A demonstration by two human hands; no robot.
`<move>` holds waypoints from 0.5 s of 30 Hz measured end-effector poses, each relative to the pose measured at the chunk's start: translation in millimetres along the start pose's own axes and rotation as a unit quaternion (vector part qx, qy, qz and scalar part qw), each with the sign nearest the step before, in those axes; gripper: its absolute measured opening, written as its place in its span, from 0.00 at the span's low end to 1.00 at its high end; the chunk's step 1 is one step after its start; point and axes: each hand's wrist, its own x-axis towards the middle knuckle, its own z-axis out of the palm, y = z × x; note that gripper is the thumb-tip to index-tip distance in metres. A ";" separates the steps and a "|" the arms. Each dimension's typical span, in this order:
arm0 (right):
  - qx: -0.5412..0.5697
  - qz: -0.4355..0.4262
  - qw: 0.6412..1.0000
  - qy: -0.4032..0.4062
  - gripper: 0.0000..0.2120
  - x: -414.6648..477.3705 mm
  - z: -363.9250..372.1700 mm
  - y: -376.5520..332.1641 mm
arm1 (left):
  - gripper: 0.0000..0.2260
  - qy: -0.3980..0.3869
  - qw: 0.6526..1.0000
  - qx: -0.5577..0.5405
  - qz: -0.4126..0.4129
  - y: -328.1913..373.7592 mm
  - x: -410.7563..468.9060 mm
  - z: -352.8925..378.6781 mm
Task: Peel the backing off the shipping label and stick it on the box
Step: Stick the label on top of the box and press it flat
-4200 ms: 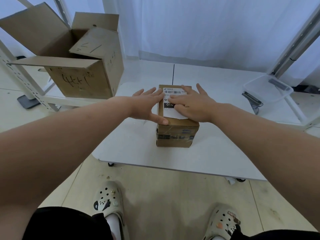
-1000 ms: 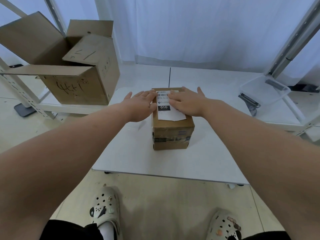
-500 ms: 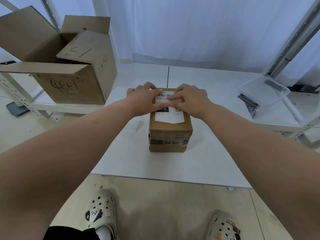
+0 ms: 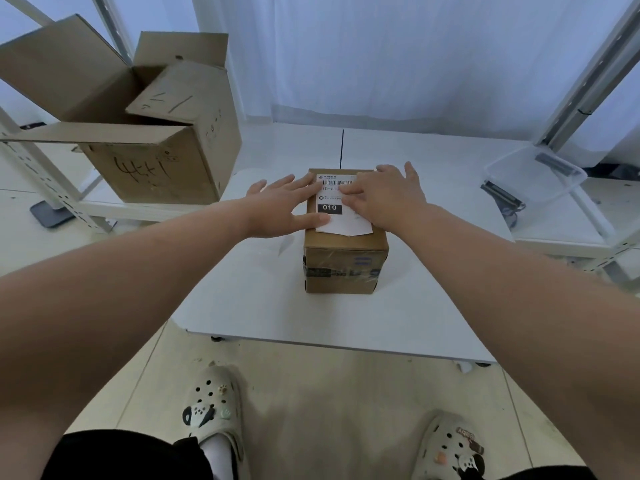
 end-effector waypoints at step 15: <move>0.014 -0.067 0.997 -0.040 0.22 -10.1 0.4 0.9 | 0.53 -0.079 0.997 -0.002 0.024 -3.1 -9.1 -10.6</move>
